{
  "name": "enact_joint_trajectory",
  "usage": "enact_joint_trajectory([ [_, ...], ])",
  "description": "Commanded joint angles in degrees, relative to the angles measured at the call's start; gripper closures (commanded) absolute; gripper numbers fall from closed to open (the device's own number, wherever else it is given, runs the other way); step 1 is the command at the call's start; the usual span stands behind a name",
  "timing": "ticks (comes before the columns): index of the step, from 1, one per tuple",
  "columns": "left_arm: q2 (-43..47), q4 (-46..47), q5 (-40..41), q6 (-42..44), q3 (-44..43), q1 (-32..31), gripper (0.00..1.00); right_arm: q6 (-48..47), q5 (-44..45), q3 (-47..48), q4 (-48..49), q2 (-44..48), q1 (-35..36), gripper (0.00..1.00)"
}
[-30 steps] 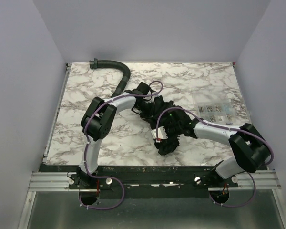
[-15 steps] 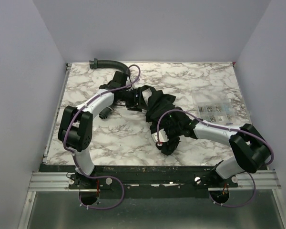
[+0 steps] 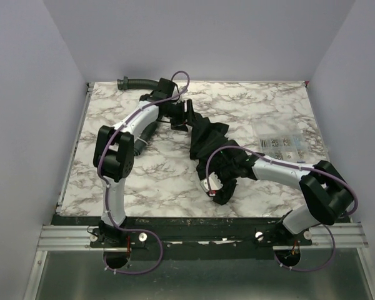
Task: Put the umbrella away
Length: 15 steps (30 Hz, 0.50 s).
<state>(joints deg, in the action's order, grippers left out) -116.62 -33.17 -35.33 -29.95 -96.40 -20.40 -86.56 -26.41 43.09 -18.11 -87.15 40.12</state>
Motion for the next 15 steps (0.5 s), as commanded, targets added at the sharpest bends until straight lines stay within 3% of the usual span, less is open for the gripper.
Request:
enact_joint_trajectory([
  [1, -3.8, -7.8, 5.0, 0.6, -2.2, -3.5, 0.39, -3.0, -0.8, -0.7, -14.5, -3.1, 1.8, 0.65],
  [6, -5.3, -6.8, 5.9, 0.6, 1.0, -6.3, 0.45, -3.5, -1.6, 0.0, -15.3, -3.8, 3.7, 0.65],
  [10, -7.6, -8.0, 2.1, 2.6, 0.6, -9.2, 0.61, -0.5, -0.4, 0.3, -11.6, -4.0, 3.7, 0.65],
  [15, -9.0, -8.9, -0.6, 4.4, 3.3, -14.2, 0.72, 4.8, 2.2, 1.6, -6.3, -3.5, 3.7, 0.63],
])
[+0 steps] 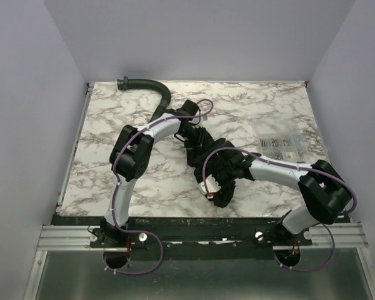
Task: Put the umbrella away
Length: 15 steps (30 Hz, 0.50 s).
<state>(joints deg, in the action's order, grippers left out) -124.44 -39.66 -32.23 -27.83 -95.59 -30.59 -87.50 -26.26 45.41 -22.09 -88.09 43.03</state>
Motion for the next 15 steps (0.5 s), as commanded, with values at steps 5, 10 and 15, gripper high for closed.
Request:
enact_joint_trajectory([
  [5, -0.9, 1.8, -5.0, 1.4, 10.9, -5.9, 0.73, 8.4, 3.2, 0.8, -0.2, -1.9, 0.8, 0.54],
  [10, -0.5, 3.9, -4.3, 0.0, 13.2, -5.6, 0.72, 9.7, -0.9, 4.7, -6.5, 0.2, 0.8, 0.4],
  [15, -2.8, 2.8, -3.4, -0.6, 10.0, -4.9, 0.72, 10.3, -6.7, 8.8, -16.0, 2.3, 1.4, 0.29],
])
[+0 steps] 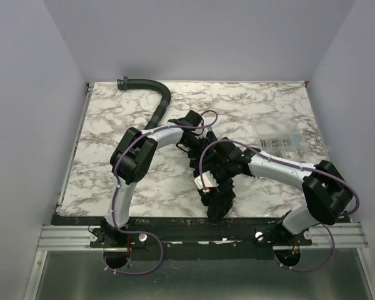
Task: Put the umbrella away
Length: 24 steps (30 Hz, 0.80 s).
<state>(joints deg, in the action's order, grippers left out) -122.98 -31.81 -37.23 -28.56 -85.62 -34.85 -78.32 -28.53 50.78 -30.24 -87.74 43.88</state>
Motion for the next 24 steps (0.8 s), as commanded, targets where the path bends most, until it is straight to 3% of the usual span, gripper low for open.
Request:
enact_joint_trajectory([
  [1, -4.6, -5.1, 1.8, 0.0, -0.3, -0.3, 0.72, 1.3, -4.1, 3.5, -8.4, 2.3, 0.8, 0.29],
  [8, -3.8, -3.5, 2.0, -1.5, 0.8, 1.7, 0.71, 6.8, -1.3, 7.5, -11.5, 3.9, 1.4, 0.27],
  [15, -2.9, -3.1, 0.6, -2.5, -0.1, 3.8, 0.68, 14.6, -5.6, 16.6, -20.2, 4.2, 6.2, 0.19],
  [17, -2.3, -2.9, 0.2, -2.7, -0.2, 4.4, 0.65, 18.3, -5.1, 18.4, -19.7, 4.8, 6.8, 0.12],
  [20, -1.3, -2.0, -0.8, -3.3, -0.3, 5.2, 0.62, 23.6, 1.1, 19.5, -16.1, 5.5, 6.9, 0.01],
  [24, -0.4, -2.1, -1.7, -3.4, -1.5, 5.5, 0.6, 26.6, 10.6, 14.1, -8.5, 5.4, 6.8, 0.01],
])
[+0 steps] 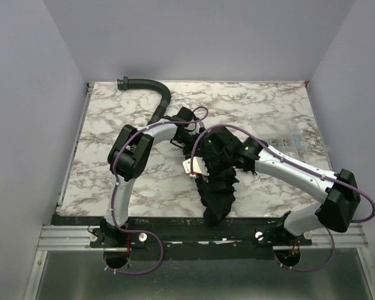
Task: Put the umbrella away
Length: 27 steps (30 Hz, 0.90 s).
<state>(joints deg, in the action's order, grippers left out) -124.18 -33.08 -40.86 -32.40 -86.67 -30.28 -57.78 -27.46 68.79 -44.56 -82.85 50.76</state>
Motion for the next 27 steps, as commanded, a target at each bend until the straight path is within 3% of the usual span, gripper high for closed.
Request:
enact_joint_trajectory([
  [1, 0.9, -1.0, 1.8, 0.6, -0.8, 0.9, 0.59, 6.0, 11.8, -5.5, 7.8, 0.4, -0.1, 0.0],
  [6, 0.1, -1.7, 1.0, 1.2, -1.7, 0.9, 0.59, 4.0, 18.1, -11.7, 18.9, -1.1, -4.2, 0.0],
  [10, -0.6, -1.5, 0.3, 1.4, -1.3, 1.0, 0.59, 0.7, 15.3, -12.2, 19.5, -3.2, -8.3, 0.0],
  [16, -1.2, -1.7, -1.0, 1.6, -3.1, 0.9, 0.59, -6.8, 5.9, -18.2, 16.2, -7.1, -8.5, 0.0],
  [21, -1.5, -2.1, -2.3, 1.6, -5.2, 0.9, 0.59, -6.0, 6.1, -20.3, 19.5, -11.6, -8.5, 0.01],
  [27, -0.2, -1.9, -2.5, 1.1, -8.0, 1.1, 0.58, -5.8, 5.7, -20.7, 19.2, -16.1, -8.5, 0.17],
])
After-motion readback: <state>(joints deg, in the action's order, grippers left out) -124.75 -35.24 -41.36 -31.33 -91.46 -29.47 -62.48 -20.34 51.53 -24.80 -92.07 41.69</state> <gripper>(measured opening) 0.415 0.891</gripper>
